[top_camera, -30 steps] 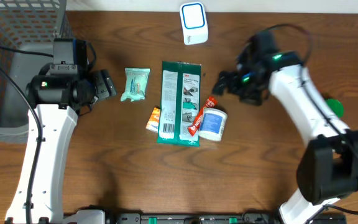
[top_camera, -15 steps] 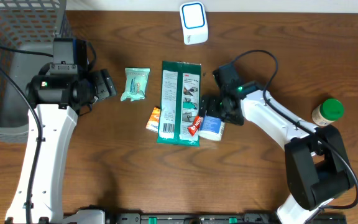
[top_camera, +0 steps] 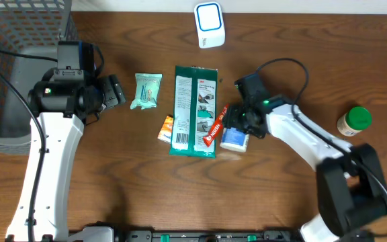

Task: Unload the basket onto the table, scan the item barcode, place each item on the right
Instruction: 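Reach the right gripper to the white tub and grasp its lid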

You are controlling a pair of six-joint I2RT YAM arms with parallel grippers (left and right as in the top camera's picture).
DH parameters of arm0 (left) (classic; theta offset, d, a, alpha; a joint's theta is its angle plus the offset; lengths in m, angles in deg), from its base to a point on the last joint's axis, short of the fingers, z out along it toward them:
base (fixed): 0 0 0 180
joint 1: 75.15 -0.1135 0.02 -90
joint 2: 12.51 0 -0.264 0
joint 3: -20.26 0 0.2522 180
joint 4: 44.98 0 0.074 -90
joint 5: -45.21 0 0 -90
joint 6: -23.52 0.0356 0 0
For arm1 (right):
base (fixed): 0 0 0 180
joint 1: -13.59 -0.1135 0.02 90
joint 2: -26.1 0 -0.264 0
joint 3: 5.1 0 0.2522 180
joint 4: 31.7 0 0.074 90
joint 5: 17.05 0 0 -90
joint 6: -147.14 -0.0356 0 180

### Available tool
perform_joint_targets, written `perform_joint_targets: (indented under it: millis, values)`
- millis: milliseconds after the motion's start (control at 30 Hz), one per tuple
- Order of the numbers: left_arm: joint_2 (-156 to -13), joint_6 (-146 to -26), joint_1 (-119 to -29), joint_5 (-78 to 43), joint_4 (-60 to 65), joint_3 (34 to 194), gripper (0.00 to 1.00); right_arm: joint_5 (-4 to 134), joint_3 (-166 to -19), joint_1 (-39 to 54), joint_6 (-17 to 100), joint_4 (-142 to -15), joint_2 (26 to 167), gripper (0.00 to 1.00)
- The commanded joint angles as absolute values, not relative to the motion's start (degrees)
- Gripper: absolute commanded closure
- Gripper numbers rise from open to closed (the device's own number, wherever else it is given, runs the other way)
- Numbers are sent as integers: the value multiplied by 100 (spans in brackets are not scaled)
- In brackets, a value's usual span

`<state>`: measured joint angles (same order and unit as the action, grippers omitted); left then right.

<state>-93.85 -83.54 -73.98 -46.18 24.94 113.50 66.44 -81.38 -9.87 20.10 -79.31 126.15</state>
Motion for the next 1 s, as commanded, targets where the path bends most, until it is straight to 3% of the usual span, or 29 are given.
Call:
perform_joint_targets:
  millis: [0, 167, 367, 667, 967]
  values:
    - [-9418, -8304, -7422, -4581, 2503, 11363, 15, 6957, -8213, -909, 2421, -8095, 11944, 43]
    - [-9418, -8304, -7422, -4583, 2503, 11363, 15, 8146, -8211, -913, 2961, -8123, 11417, 39]
    - [-9418, -8304, -7422, -4583, 2503, 11363, 15, 9785, -7935, -1123, 2580, -7786, 11358, 42]
    - [-9418, -8306, -7422, -4583, 2503, 11363, 14, 11803, -6329, -1650, 2524, -4361, 11485, 44]
    - [-9418, -8304, -7422, -4581, 2503, 11363, 14, 11894, -5968, -1534, 3984, -2055, 12663, 48]
